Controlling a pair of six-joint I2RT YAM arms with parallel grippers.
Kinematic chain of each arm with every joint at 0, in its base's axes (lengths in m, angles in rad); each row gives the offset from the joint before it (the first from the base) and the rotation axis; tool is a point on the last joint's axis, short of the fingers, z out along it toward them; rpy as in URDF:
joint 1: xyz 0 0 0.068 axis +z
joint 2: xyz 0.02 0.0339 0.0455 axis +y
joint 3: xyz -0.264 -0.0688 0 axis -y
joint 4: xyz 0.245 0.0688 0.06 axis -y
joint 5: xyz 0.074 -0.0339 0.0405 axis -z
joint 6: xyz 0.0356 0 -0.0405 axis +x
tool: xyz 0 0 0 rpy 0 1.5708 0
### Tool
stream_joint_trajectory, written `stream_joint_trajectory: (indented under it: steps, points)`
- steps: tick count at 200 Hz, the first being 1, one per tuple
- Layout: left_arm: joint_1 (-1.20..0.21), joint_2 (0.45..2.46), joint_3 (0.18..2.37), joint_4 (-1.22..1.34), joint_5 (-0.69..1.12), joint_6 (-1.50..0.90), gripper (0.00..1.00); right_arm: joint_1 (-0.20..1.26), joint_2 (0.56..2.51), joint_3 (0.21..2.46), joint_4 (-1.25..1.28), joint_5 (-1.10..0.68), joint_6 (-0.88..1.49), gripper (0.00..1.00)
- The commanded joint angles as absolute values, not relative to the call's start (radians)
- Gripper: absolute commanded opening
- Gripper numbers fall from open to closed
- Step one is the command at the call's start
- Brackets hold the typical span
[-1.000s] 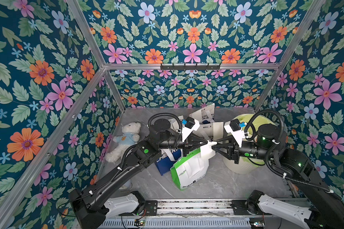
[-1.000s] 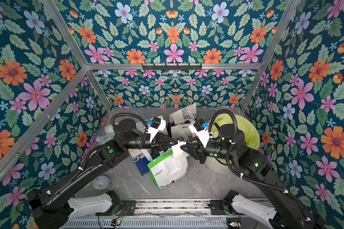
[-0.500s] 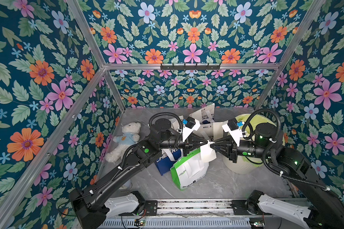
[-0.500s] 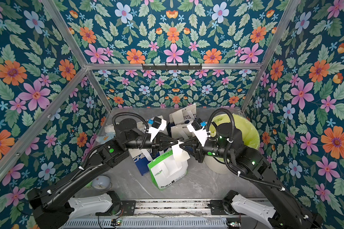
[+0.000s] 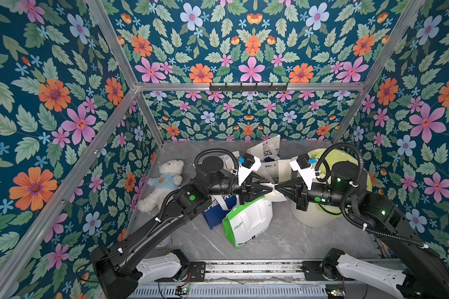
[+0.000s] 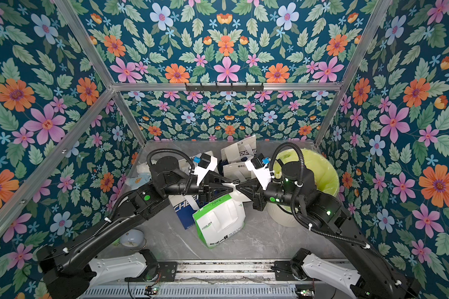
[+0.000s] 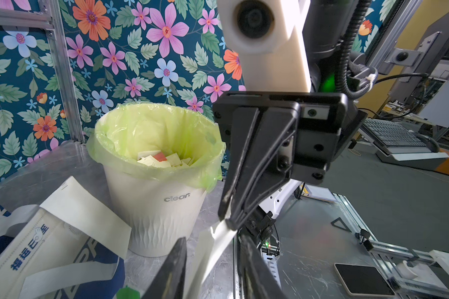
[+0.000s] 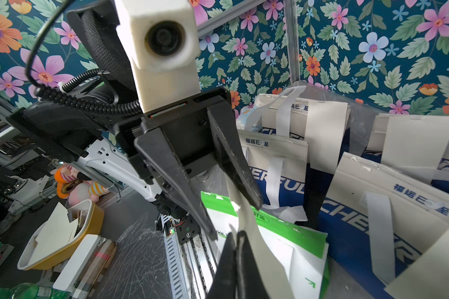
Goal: Shred takeout receipts and throw away
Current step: Shred the takeout receipt.
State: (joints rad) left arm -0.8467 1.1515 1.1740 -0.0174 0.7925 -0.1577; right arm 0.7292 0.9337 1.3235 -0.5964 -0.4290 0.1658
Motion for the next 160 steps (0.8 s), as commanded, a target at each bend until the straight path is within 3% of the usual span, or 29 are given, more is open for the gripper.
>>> stream_joint_trajectory:
  steps: [1,62,160]
  points:
    - [-0.847,1.158,1.174,0.050,0.820,-0.178,0.39,0.730,0.922,1.319,-0.548,-0.407,0.173,0.00]
    - [-0.847,1.173,1.183,0.087,0.833,-0.192,0.31,0.730,0.933,1.314,-0.545,-0.430,0.188,0.00]
    - [-0.847,1.155,1.157,0.086,0.842,-0.194,0.03,0.730,0.934,1.309,-0.523,-0.419,0.206,0.00]
